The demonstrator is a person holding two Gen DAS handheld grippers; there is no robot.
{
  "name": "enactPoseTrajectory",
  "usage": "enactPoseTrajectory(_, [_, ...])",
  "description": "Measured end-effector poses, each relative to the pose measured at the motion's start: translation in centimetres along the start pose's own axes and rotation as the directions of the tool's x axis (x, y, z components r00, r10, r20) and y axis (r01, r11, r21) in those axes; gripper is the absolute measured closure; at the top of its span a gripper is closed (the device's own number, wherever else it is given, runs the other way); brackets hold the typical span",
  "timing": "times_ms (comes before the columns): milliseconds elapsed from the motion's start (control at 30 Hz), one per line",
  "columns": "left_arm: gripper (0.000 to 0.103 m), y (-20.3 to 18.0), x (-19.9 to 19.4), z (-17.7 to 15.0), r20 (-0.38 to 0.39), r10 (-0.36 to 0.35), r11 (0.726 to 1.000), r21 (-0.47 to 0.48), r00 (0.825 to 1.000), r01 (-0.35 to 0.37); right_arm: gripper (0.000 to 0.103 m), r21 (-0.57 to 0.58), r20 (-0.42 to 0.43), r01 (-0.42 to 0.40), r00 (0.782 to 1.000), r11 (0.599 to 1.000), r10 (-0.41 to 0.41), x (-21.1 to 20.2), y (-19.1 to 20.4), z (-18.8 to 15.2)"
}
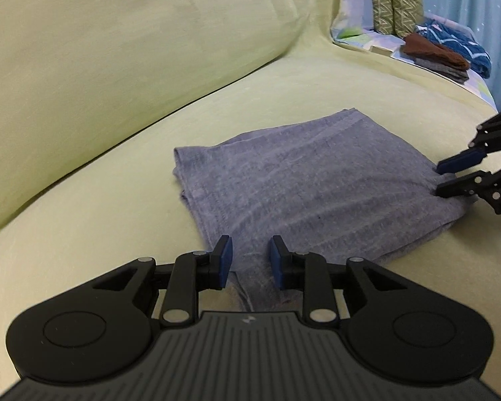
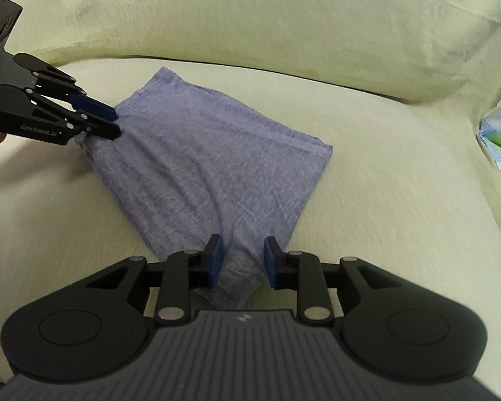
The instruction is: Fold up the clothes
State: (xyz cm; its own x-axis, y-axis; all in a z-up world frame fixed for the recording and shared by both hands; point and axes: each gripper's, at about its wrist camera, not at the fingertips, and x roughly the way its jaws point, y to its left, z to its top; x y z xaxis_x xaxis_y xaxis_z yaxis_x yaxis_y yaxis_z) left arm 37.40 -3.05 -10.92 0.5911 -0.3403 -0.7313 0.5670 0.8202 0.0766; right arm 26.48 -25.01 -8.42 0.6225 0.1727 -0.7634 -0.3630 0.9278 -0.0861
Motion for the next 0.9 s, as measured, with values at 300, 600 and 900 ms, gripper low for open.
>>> enactPoseTrajectory(300, [0.07,-0.1,0.4,0.1,-0.005,0.013,1.0,-0.019,1.0,-0.013,0.079,-0.02,-0.034,0.032,0.999,0.999,-0.032,0.0,0.5,0.2])
enactPoseTrajectory(600, [0.07,0.0,0.5,-0.1,0.012,0.011,1.0,-0.027,1.0,-0.011,0.078,-0.019,-0.033,0.052,0.998,0.998,-0.053,-0.1,0.9,0.0])
enactPoseTrajectory(900, [0.07,1.6,-1.9,-0.4,0.068,0.021,0.997,-0.072,0.997,-0.016,0.077,-0.015,0.017,0.054,0.998,0.998,-0.054,-1.9,1.2,0.1])
